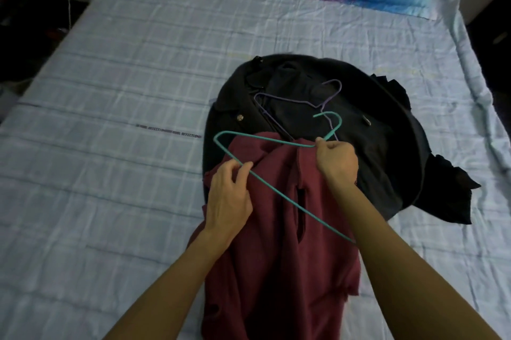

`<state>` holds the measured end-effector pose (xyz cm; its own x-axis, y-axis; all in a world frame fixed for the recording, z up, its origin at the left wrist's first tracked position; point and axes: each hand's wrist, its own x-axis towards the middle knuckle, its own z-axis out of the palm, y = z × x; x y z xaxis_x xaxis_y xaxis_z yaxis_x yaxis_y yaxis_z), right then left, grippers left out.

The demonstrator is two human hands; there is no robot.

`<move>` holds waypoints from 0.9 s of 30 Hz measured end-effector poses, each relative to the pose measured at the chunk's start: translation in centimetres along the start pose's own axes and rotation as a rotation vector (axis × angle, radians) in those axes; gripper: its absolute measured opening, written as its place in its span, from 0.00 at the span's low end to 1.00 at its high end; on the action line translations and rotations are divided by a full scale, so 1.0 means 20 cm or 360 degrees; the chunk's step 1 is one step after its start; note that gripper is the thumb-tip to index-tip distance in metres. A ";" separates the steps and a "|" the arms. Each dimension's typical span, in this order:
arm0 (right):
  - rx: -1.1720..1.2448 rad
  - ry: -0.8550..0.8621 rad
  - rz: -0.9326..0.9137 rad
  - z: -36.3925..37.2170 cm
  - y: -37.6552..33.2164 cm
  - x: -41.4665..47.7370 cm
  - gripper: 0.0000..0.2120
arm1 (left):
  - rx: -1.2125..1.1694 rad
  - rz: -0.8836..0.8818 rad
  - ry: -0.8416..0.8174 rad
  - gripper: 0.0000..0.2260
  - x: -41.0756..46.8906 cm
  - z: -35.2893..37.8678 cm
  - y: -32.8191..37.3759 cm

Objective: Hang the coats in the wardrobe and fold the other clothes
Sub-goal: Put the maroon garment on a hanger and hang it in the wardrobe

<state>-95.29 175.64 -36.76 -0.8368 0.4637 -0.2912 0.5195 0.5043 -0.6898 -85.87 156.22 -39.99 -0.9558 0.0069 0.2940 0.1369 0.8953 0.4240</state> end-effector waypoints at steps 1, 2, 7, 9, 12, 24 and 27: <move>-0.0012 0.0049 -0.0023 -0.04 0.01 -0.02 0.20 | -0.0032 -0.0020 0.0012 0.23 -0.01 -0.01 0.01; -0.0040 0.0095 -0.0045 -0.08 0.02 -0.03 0.19 | -0.0081 -0.0078 0.0018 0.23 0.00 -0.01 0.02; -0.0045 0.0265 -0.0025 -0.15 0.13 -0.05 0.17 | -0.0286 -0.0671 0.0007 0.21 0.10 0.02 -0.01; 0.0017 0.0290 0.0014 -0.15 0.16 -0.06 0.17 | -0.0230 -0.0789 -0.0128 0.21 0.15 0.07 -0.04; 0.0157 0.0272 0.0033 -0.14 0.23 -0.06 0.17 | -0.0142 -0.1017 -0.0424 0.26 0.23 0.19 -0.11; 0.0470 0.0378 0.0013 -0.22 0.32 -0.16 0.21 | -0.0680 -0.1139 -0.0560 0.11 0.18 0.28 -0.02; 0.0496 0.0410 0.0022 -0.27 0.30 -0.23 0.22 | -0.0747 -0.0961 -0.0338 0.09 0.00 0.12 0.09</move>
<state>-87.27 180.52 -35.93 -0.7388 0.6562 -0.1533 0.4197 0.2701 -0.8666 -86.25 158.83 -41.31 -0.9224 -0.2930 -0.2517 -0.3709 0.4902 0.7888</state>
